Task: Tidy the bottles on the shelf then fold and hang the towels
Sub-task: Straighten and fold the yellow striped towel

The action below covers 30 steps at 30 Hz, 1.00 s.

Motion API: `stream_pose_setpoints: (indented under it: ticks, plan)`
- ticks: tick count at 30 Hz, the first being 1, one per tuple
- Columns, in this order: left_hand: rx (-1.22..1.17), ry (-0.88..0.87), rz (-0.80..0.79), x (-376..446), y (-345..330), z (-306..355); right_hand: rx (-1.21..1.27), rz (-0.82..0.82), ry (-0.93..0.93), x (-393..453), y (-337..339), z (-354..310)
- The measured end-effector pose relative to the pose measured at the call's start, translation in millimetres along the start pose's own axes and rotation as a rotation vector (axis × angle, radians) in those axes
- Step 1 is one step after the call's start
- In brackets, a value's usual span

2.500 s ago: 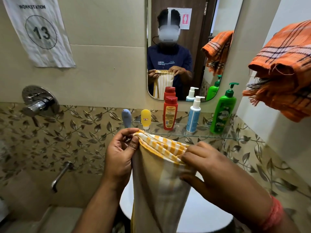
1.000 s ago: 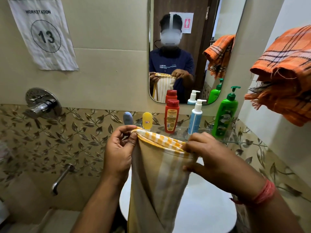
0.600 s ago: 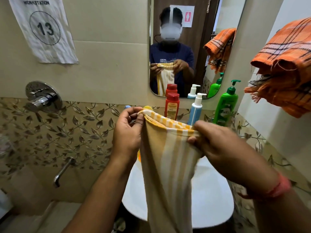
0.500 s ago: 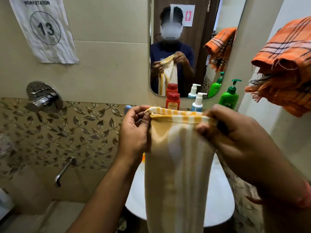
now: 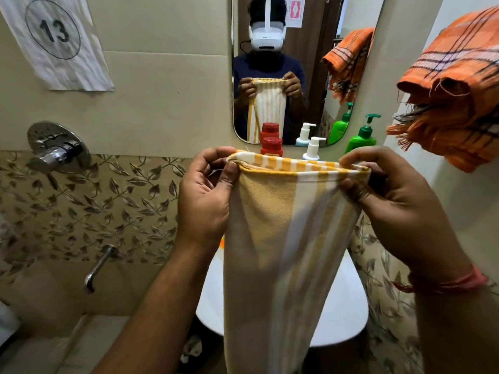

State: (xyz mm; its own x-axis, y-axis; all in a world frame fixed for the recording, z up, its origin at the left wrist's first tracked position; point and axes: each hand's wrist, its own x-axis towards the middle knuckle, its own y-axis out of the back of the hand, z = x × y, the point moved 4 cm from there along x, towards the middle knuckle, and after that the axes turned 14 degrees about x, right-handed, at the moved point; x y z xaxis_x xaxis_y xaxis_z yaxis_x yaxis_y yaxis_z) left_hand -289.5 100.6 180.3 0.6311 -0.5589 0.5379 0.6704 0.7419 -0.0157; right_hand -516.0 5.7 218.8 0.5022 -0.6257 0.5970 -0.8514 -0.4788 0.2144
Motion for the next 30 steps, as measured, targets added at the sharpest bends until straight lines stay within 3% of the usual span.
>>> stream_pose_setpoints:
  ticks: [4,6,9,12,14,16,18,21,24,26,30]
  plan:
    - [-0.094,0.033,-0.076,3.8,3.1,-5.9,0.043,0.026,0.019,0.4,-2.4,-0.9]
    - [-0.165,0.129,-0.264,4.9,2.0,-17.3,0.08,0.027,0.023,2.9,-4.2,-0.9]
    - [-0.073,0.249,-0.51,-8.9,-4.3,-38.0,0.124,0.019,0.029,7.5,-7.6,1.6]
    - [-0.093,0.284,-0.411,-16.4,-8.1,-44.9,0.339,0.064,-0.021,12.2,-8.3,10.7]
    - [-0.167,0.259,-0.334,-14.0,-11.8,-40.7,0.526,0.001,-0.099,9.0,-10.2,20.3]
    - [-0.198,0.242,-0.284,-9.8,-15.1,-32.7,0.561,-0.064,-0.231,-2.9,-19.4,35.4]
    - [-0.187,0.234,-0.266,-5.9,-17.1,-25.1,0.566,0.001,-0.32,-15.5,-29.4,50.3]
    - [-0.225,0.251,-0.37,-4.7,-13.4,-20.6,0.624,0.16,-0.327,-15.4,-35.6,58.3]
    - [-0.188,0.383,-0.624,-21.3,-7.0,-28.9,0.668,0.182,-0.303,-0.5,-36.9,49.8]
    - [-0.143,0.405,-0.68,-32.0,-7.6,-37.3,0.748,0.154,-0.309,8.8,-34.7,46.0]
    - [-0.206,0.371,-0.391,-22.5,-14.1,-33.4,0.849,-0.086,-0.431,-3.2,-30.0,65.3]
